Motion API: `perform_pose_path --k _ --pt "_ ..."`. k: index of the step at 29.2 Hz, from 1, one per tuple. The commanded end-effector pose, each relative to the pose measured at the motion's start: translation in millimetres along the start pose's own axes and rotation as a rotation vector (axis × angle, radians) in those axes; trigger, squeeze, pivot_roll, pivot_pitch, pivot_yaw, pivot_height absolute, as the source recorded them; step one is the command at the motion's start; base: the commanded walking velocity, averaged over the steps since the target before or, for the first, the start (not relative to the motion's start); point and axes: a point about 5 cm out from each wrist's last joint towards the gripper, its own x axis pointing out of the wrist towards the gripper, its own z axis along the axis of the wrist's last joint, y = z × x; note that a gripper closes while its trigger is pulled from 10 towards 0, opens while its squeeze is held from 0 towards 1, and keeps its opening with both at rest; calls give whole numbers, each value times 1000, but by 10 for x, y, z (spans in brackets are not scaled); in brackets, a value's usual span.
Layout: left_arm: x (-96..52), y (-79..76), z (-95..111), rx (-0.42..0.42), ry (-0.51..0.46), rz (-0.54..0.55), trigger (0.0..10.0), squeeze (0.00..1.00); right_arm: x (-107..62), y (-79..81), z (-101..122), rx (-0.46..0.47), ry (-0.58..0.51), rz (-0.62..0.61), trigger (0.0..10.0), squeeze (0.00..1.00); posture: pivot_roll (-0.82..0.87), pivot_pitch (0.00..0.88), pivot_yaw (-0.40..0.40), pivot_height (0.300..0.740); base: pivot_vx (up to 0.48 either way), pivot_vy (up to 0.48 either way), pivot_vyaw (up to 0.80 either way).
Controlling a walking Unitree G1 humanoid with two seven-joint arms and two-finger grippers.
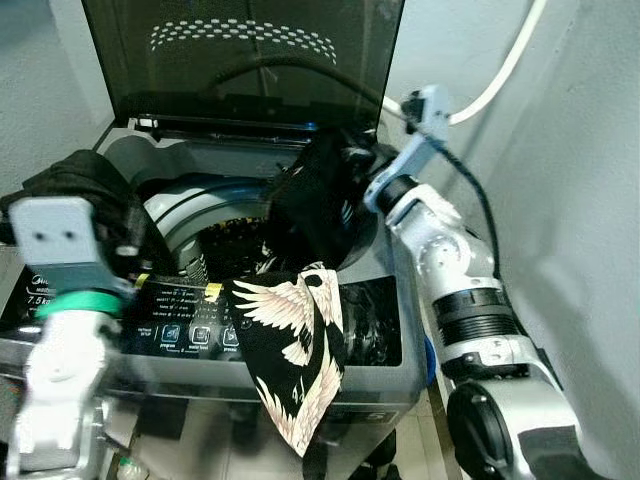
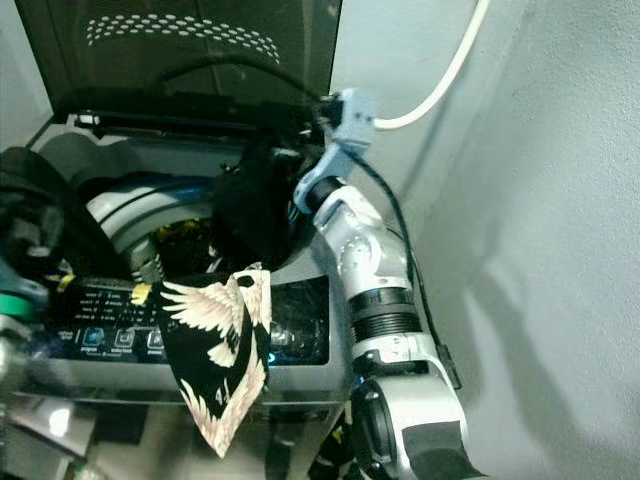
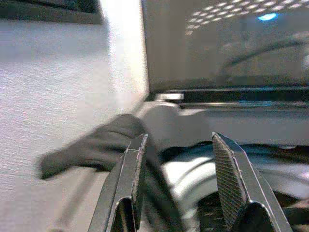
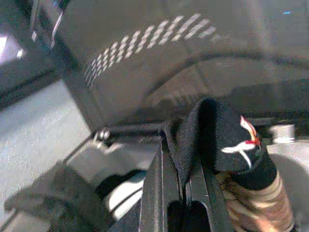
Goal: Clothes washing
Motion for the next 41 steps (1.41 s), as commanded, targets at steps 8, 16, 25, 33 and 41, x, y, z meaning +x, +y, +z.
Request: perform_pose_path --k 8,16,25,33,41 --pt "48 -126 11 -38 41 -60 10000 0 -38 3 -68 -107 166 37 10000 0 178 27 6 740 0 0 0" --pt "72 -156 61 -57 42 -64 10000 0 -121 23 -122 -88 152 49 10000 0 180 25 18 740 0 0 0" --pt "127 -237 83 -87 37 -76 10000 0 -163 68 -219 -73 188 61 10000 0 192 36 17 740 0 0 0" --pt "111 -280 84 -115 38 -80 10000 0 -199 88 -231 -66 200 72 10000 0 181 40 9 740 0 225 -400" --pt "88 -305 113 -130 20 -80 10000 0 -195 118 -214 -87 200 92 10000 0 169 46 -2 740 0 0 0"
